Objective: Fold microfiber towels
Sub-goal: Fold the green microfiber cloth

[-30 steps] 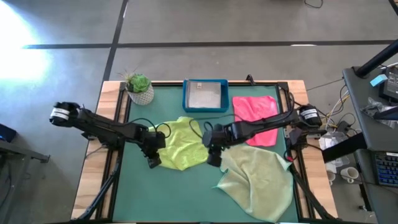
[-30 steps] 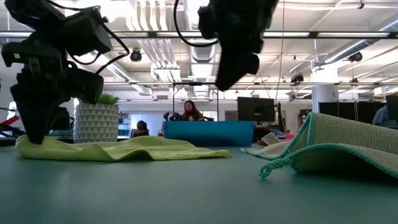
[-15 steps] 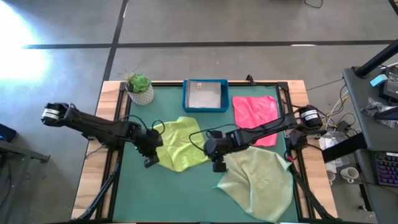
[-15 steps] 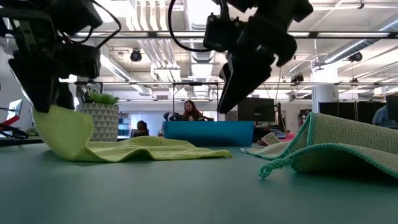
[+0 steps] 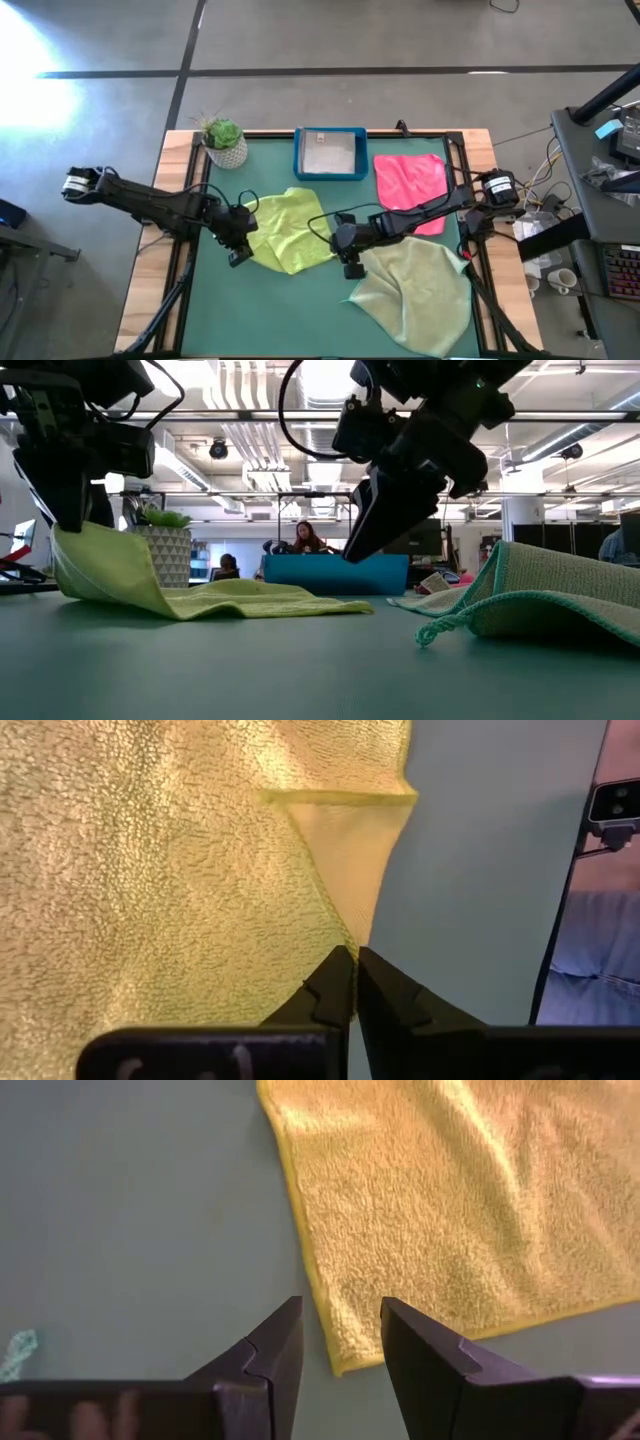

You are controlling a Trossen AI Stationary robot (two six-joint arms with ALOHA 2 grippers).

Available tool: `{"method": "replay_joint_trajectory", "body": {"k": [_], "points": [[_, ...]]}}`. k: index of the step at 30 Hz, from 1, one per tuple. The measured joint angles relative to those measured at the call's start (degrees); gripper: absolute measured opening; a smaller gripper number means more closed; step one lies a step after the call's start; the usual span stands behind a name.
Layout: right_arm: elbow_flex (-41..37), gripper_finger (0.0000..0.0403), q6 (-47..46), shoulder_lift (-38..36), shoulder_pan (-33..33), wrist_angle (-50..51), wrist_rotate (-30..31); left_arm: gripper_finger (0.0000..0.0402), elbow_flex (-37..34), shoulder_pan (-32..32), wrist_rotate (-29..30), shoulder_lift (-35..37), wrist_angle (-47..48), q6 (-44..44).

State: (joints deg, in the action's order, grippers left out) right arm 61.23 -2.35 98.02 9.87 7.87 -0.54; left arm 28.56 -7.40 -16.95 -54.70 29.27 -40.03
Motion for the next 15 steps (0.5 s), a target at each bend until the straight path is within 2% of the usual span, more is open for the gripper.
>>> {"method": "replay_joint_trajectory", "body": {"k": [7, 15], "points": [[-0.4, 0.0125, 1.1, 2.1, -0.3, -3.2, -0.4, 0.0001, 0.0, 0.0, 1.0, -0.1, -0.1, 0.1], [5.3, 0.0125, 1.3, 8.9, -0.5, 1.8, -1.7, 0.0001, 0.0, 0.0, 1.1, -0.3, 0.1, 0.0]]}}
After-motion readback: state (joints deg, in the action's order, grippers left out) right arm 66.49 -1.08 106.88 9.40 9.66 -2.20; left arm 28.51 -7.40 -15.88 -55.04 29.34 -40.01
